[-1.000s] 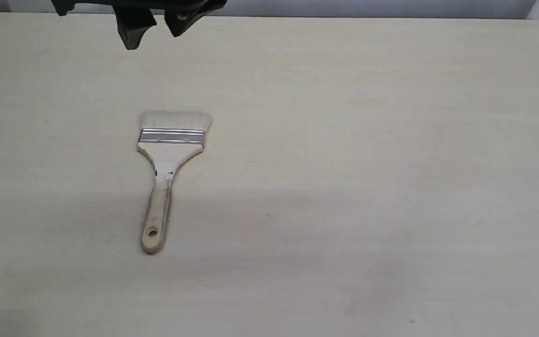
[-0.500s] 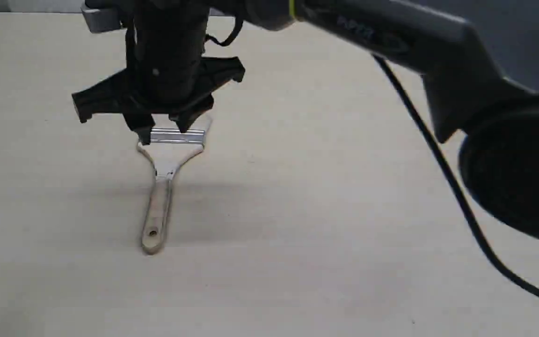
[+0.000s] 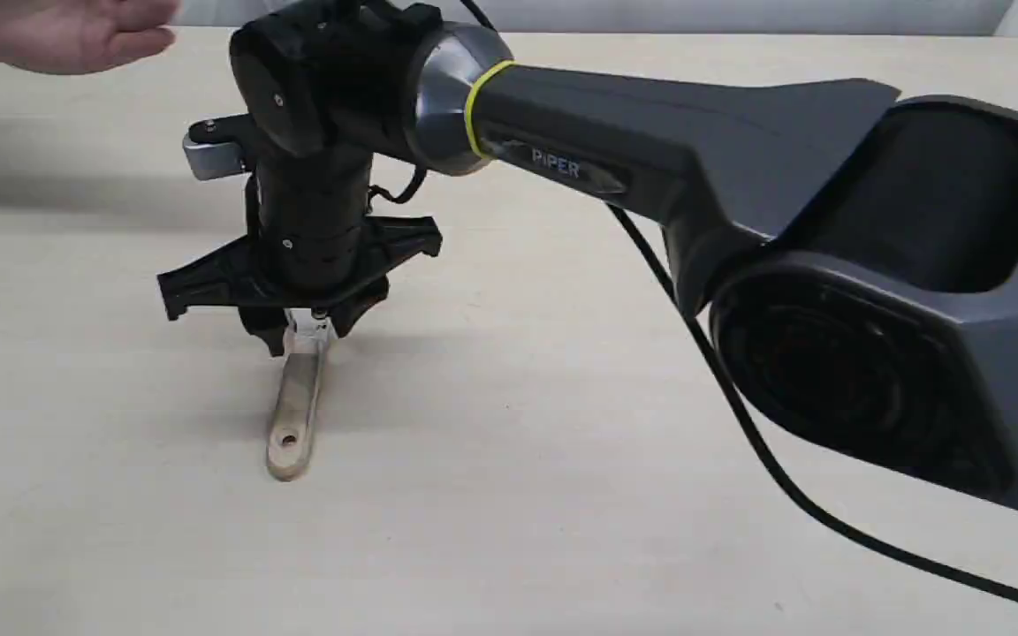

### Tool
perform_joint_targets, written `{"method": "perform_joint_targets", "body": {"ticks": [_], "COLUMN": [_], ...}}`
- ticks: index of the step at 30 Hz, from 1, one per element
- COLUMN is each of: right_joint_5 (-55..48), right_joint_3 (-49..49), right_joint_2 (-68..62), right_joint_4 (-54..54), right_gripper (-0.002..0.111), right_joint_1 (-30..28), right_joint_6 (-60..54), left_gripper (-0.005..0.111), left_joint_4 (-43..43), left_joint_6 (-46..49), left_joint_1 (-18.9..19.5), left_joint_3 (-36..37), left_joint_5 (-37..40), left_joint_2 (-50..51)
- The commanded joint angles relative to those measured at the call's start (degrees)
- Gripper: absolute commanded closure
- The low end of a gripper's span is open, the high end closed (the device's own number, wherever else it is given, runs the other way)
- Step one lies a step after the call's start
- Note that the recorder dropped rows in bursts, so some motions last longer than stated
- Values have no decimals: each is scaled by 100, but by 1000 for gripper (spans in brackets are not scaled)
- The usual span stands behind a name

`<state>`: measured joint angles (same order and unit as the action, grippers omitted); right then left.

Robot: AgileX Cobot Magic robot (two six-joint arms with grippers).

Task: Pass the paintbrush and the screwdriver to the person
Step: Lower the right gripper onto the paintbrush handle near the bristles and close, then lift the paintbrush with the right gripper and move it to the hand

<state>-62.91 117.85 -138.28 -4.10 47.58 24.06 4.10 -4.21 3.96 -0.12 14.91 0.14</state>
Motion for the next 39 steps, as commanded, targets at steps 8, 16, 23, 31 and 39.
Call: {"method": "perform_joint_targets", "body": {"ticks": [8,16,23,31,39], "right_joint_5": [465,663,284,250,319], "right_joint_3": [9,9,9,9,9], "right_joint_2": [-284,-319,-518,-527,-341], "right_joint_4": [188,541,794,774,757], "right_gripper": [51,54,63,104,104], "right_joint_1": [-17,-27,-27,-27,21], "right_joint_6": [364,885,1072,718,445], "left_gripper": [107,107,107,107,107], "left_joint_4": [-4,-6,-6,-6,-20], "left_joint_6": [-12,-12,-12,-12,-12], "left_joint_1": [-32,-32,-32,-32,-32], "left_joint_3": [12,12,12,12,12], "left_joint_5": [-73,-61,-61,-61,-59], "left_joint_2": [-14,-14,-14,-14,-14]}}
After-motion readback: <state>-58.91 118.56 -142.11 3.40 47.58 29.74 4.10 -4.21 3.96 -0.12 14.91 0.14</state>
